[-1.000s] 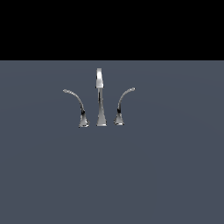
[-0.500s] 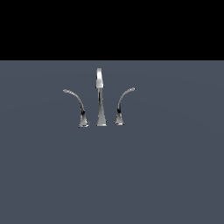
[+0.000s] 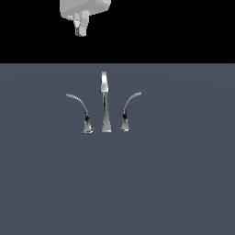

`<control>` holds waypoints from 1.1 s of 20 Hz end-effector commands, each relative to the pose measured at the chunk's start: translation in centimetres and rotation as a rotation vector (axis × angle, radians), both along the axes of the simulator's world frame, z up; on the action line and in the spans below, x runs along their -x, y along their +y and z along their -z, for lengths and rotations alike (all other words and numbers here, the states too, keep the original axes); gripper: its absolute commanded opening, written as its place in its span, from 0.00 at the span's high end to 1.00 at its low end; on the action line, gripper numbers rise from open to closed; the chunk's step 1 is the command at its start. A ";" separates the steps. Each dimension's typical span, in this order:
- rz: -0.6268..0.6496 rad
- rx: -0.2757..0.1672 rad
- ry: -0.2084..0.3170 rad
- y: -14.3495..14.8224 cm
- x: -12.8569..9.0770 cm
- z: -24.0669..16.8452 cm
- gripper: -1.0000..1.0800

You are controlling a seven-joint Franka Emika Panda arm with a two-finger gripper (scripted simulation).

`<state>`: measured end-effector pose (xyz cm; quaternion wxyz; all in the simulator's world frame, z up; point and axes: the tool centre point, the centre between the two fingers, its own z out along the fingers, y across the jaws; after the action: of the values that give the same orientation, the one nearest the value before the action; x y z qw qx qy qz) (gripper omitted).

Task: Turn on the faucet by rotating a designated handle.

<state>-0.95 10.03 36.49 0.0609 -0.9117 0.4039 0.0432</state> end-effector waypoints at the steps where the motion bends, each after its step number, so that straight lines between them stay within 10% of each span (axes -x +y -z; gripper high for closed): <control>1: 0.066 0.007 0.011 0.8 -1.3 1.7 1.00; 22: 0.546 0.124 0.032 6.8 -8.9 16.5 1.00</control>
<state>7.65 16.55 20.79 0.0104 -0.7785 0.6273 0.0190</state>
